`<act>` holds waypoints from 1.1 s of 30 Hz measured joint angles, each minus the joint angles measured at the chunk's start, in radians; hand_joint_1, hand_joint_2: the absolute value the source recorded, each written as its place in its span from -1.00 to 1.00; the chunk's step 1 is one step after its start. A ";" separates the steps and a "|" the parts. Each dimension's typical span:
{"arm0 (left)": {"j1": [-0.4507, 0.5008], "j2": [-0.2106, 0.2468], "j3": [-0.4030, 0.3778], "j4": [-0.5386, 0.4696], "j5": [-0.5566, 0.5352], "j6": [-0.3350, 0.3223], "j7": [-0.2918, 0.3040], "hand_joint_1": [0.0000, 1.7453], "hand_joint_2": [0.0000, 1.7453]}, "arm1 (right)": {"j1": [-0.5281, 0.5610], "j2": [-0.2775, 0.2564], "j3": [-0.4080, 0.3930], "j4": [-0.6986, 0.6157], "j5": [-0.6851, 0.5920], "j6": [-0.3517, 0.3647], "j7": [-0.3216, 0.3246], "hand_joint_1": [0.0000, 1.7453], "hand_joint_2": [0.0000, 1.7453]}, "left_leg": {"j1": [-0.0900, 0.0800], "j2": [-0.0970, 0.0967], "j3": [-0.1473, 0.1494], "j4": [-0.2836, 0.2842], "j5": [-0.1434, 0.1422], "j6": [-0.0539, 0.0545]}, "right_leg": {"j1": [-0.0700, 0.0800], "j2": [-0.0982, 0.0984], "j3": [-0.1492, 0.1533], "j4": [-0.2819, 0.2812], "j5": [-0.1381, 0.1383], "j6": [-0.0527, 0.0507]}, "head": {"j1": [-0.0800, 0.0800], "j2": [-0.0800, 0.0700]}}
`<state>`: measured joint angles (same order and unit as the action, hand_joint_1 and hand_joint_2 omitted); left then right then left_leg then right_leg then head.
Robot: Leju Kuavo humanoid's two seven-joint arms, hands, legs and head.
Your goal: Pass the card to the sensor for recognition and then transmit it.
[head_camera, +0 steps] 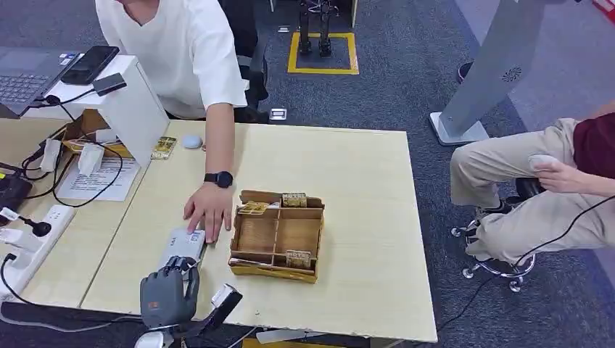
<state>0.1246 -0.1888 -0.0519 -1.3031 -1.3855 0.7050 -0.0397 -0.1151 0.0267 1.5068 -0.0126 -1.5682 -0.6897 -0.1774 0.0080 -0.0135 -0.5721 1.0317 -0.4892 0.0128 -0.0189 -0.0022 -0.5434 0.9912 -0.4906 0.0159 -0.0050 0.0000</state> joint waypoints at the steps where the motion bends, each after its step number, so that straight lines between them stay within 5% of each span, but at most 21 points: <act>1: 0.000 0.001 -0.002 0.000 0.001 0.000 0.000 1.00 1.00 | 0.000 0.000 0.000 0.000 0.000 0.000 0.000 -1.00 1.00 | 0.000 0.000 0.000 0.000 0.000 0.000 | 0.000 0.000 0.000 0.000 0.000 0.000 | 0.000 0.000; 11: 0.000 0.008 -0.011 0.000 0.007 0.000 -0.003 1.00 1.00 | 0.000 0.000 0.000 -0.003 0.000 0.000 0.000 -1.00 1.00 | 0.000 0.000 0.000 0.000 0.000 0.000 | 0.000 0.000 0.000 0.000 0.000 0.000 | 0.000 0.000; 19: -0.002 -0.077 0.061 -0.069 0.077 0.000 -0.274 1.00 1.00 | 0.000 0.000 0.004 -0.003 0.000 0.000 0.000 -1.00 1.00 | 0.000 0.000 0.000 0.000 0.000 0.000 | 0.000 0.000 0.000 0.000 0.000 0.000 | 0.000 0.000; 33: -0.049 -0.103 0.185 -0.179 0.258 0.000 -0.362 1.00 1.00 | -0.001 0.000 0.040 -0.002 0.000 0.000 0.009 -1.00 1.00 | 0.000 0.000 0.000 0.000 0.000 0.000 | 0.000 0.000 0.000 0.000 0.000 0.000 | 0.000 0.000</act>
<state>0.0753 -0.2922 0.1332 -1.4821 -1.1280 0.7050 -0.4021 -0.1157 0.0271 1.5465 -0.0141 -1.5682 -0.6897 -0.1682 0.0082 -0.0134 -0.5721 1.0318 -0.4891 0.0127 -0.0188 -0.0022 -0.5438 0.9914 -0.4906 0.0159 -0.0050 0.0000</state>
